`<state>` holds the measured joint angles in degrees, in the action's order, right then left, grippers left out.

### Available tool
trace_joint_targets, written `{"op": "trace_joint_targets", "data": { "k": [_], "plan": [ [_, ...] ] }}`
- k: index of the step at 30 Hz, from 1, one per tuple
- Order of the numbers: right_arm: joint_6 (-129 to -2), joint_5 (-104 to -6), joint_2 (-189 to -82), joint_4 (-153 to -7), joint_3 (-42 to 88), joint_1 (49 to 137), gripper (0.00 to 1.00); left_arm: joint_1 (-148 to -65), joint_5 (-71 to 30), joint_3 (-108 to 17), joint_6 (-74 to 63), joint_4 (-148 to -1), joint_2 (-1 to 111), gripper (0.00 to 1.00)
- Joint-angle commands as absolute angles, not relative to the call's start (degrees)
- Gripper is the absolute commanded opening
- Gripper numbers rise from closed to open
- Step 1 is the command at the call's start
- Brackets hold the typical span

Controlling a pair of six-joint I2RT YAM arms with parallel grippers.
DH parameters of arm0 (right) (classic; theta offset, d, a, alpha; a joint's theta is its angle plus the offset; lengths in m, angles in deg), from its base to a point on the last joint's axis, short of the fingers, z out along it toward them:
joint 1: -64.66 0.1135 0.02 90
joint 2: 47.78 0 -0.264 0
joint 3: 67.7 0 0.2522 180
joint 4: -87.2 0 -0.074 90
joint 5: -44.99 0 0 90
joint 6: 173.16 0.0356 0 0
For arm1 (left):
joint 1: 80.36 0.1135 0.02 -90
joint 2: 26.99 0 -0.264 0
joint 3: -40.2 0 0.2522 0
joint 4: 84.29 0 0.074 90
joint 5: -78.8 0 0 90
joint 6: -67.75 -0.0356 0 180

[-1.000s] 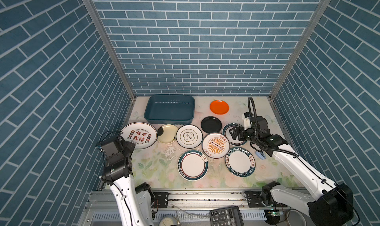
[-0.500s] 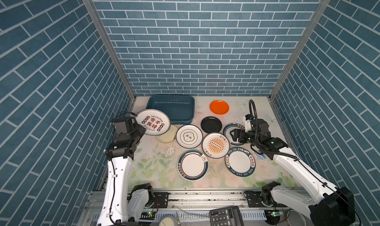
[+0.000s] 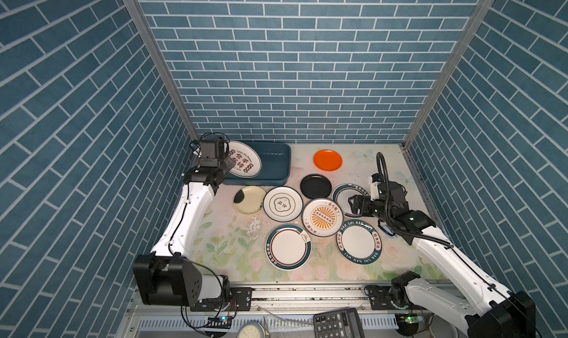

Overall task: Place the plates into the plastic bin on the countertop
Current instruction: 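Carry the red-text plate with the left gripper over the teal bin, then lower the red-text plate into the teal bin and release it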

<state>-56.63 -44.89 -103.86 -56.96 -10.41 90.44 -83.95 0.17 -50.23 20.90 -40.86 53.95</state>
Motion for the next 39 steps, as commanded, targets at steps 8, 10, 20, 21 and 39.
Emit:
{"op": "trace_joint_targets", "data": {
  "k": [8, 10, 20, 21, 39],
  "plan": [
    [-57.8, -42.5, -104.3, -55.6, -10.1, 90.6, 0.93, -84.3, 4.0, -59.7, 16.0, -44.9, 67.0, 0.00],
    [-57.8, -42.7, -105.0, -55.8, -9.7, 90.6, 0.93, -84.3, 4.6, -61.0, 15.1, -45.0, 69.3, 0.00],
    [-56.6, -45.4, -108.4, -57.8, -8.6, 90.7, 0.92, -84.3, 4.2, -65.0, 13.4, -45.3, 77.9, 0.00],
    [-56.6, -45.3, -108.7, -57.9, -8.5, 90.6, 0.92, -84.3, 4.3, -65.4, 13.3, -45.4, 78.6, 0.00],
    [-53.2, -48.8, -114.6, -62.4, -8.5, 90.6, 0.91, -84.3, 2.6, -70.4, 12.2, -43.4, 88.3, 0.00]
  ]
}}
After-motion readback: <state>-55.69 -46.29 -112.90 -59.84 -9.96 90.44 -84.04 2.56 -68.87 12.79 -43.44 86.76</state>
